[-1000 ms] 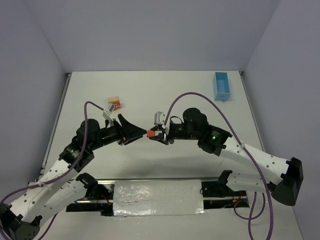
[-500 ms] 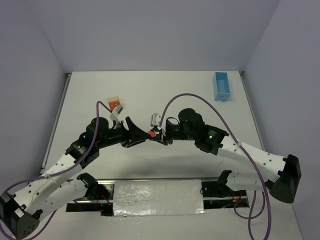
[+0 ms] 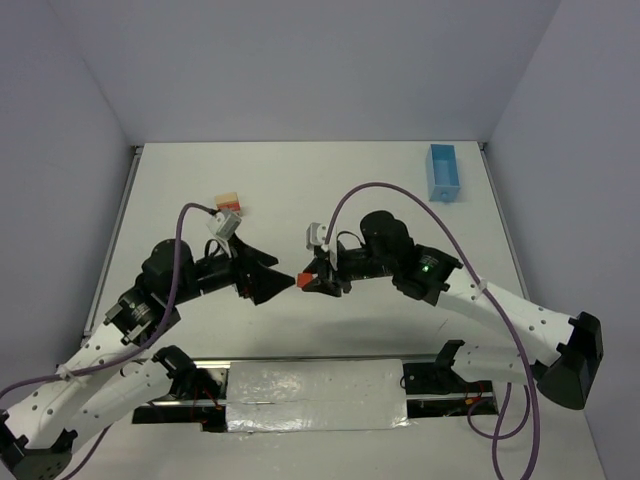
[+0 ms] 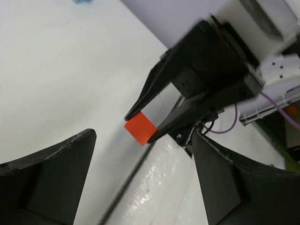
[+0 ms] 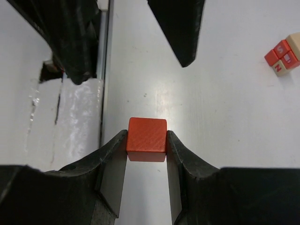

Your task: Build the wood block tower

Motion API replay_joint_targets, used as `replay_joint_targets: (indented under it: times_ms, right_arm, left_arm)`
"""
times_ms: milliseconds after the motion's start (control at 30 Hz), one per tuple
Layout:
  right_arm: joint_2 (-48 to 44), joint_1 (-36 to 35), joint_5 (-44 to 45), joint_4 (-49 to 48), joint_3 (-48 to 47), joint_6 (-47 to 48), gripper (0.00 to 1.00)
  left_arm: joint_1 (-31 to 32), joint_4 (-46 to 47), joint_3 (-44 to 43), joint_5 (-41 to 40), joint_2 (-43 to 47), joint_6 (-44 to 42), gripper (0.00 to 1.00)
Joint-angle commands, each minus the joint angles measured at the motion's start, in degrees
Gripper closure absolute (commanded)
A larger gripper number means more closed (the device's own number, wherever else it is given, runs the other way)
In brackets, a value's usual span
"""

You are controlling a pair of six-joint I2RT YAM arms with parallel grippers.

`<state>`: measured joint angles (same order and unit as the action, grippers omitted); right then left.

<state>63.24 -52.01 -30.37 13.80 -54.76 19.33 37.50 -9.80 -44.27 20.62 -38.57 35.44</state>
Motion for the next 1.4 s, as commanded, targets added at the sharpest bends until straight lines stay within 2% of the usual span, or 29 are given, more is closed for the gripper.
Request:
replay_joint_targets:
  times_ms: [0, 33, 133, 233, 300, 333, 400, 667, 767, 867, 1000, 1233, 1367]
  right_arm:
    - [-1.7, 2.8, -11.0, 0.8, -4.6, -6.6, 1.0]
    - [-1.7, 2.8, -11.8, 1.0, -5.3, -7.4, 1.0]
    - [-1.5, 2.8, -14.4, 3.7, -7.2, -8.8, 1.0]
    - [-2.8, 2.9, -14.8, 5.2, -7.6, -9.9, 1.0]
    - [-4.1, 2.9, -16.0, 5.1, -7.5, -11.5, 1.0]
    - [-4.5, 2.9, -17.8, 4.6, -6.9, -12.4, 1.0]
    - [-5.8, 2.8, -18.8, 1.3, -6.1, -14.5, 1.0]
    - [-8.9, 2.8, -24.4, -6.9, -3.2, -23.7, 1.0]
    - [-10.7, 2.4, -24.5, -11.5, -0.8, -25.9, 1.0]
    - [-11.3, 1.4, -21.1, -10.7, -0.8, -23.4, 1.0]
    - [-13.7, 0.6, -13.8, -15.3, 2.5, -22.6, 1.0]
    - [-11.6, -3.1, -5.6, -13.2, 1.8, -17.3, 1.0]
    - [-11.1, -4.3, -3.7, -13.3, 1.9, -15.8, 1.0]
  left_arm:
    - [0.6, 9.4, 4.6, 6.7, 4.1, -11.3, 0.04]
    - [0.6, 15.2, 5.9, 7.0, 4.8, -10.7, 0.02]
    - [2.0, 21.6, 8.4, 10.7, 5.8, -11.6, 0.01]
    - [3.4, 22.5, 9.0, 11.5, 5.8, -14.2, 0.01]
    - [4.2, 24.7, 9.6, 10.9, 5.9, -14.6, 0.03]
    - [5.0, 25.8, 9.8, 10.5, 5.8, -14.6, 0.1]
    - [6.0, 28.0, 10.1, 10.2, 4.7, -14.3, 0.16]
    - [13.0, 30.1, 10.0, 11.1, 4.6, -17.8, 0.14]
    - [13.7, 32.6, 10.3, 12.5, 5.1, -17.6, 0.19]
    - [13.7, 33.7, 9.7, 13.7, 4.5, -17.9, 0.22]
    - [13.7, 34.8, 9.4, 14.4, 3.4, -18.4, 0.34]
    - [13.8, 34.9, 10.3, 9.8, 3.2, -19.4, 0.37]
    - [13.8, 32.7, 9.9, 8.0, 4.0, -21.2, 0.45]
